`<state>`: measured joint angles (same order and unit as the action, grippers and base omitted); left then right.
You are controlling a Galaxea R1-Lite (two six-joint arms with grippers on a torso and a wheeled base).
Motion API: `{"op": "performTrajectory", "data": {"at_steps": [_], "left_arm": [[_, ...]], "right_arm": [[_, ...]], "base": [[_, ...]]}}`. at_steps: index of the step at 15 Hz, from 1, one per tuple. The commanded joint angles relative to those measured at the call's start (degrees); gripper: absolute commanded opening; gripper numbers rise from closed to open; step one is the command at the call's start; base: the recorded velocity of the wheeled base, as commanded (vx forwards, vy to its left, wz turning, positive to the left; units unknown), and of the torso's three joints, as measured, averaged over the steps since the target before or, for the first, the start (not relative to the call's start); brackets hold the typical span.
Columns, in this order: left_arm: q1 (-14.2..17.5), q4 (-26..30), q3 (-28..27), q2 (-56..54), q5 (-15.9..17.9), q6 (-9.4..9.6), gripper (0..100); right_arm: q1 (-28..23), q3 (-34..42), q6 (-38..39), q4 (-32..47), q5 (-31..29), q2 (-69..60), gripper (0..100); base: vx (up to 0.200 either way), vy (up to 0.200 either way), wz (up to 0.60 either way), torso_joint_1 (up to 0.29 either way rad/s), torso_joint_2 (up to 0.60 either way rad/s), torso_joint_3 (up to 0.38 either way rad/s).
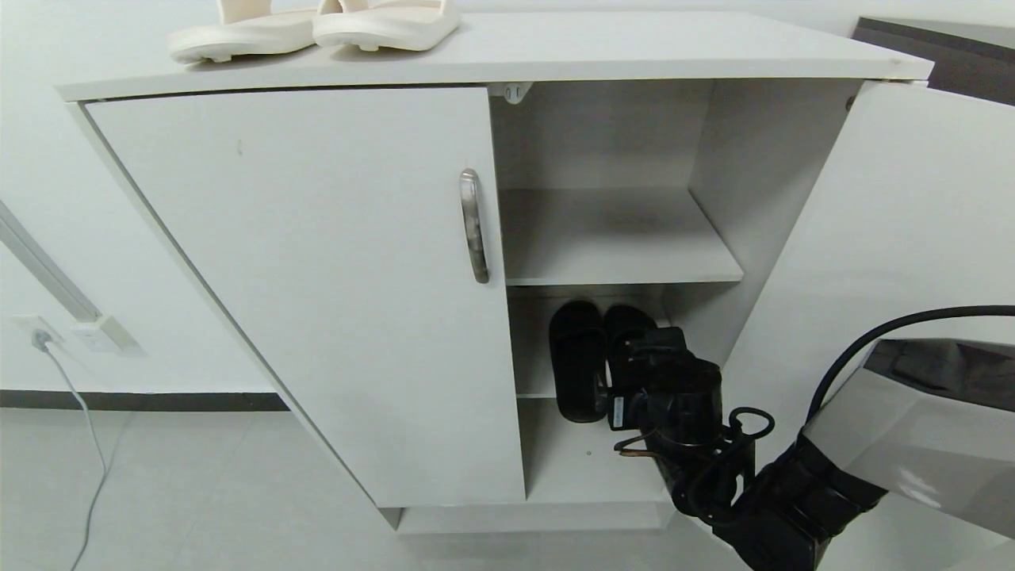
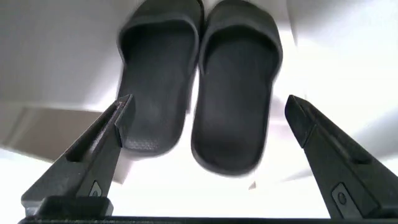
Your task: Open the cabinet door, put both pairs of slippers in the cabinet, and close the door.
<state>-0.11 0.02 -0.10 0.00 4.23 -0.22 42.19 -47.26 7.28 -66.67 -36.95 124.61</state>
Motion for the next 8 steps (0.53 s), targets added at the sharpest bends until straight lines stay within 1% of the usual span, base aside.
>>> {"op": "performTrajectory", "data": {"at_steps": [1,4,6,8], "left_arm": [[-0.1,0.0,0.0,0.1,0.0,-0.04,0],[0.0,0.0,0.0,0.1,0.0,-0.04,0],[0.0,0.0,0.0,0.1,0.0,-0.13,0],[-0.1,0.0,0.0,0.1,0.0,-0.04,0]], "right_arm": [[0.2,0.2,0.0,0.0,0.0,0.2,100],[0.2,0.2,0.1,0.0,0.0,0.6,100],[0.2,0.3,0.1,-0.4,0.0,0.6,100],[0.2,1.4,-0.3,-3.0,0.0,0.6,100]], "base": [[-0.200,0.000,0.00,0.007,0.01,-0.007],[-0.200,0.000,0.00,0.002,0.00,0.002],[0.000,0.000,0.00,0.000,0.00,0.000],[0.000,0.000,0.00,0.000,0.00,0.000]]}}
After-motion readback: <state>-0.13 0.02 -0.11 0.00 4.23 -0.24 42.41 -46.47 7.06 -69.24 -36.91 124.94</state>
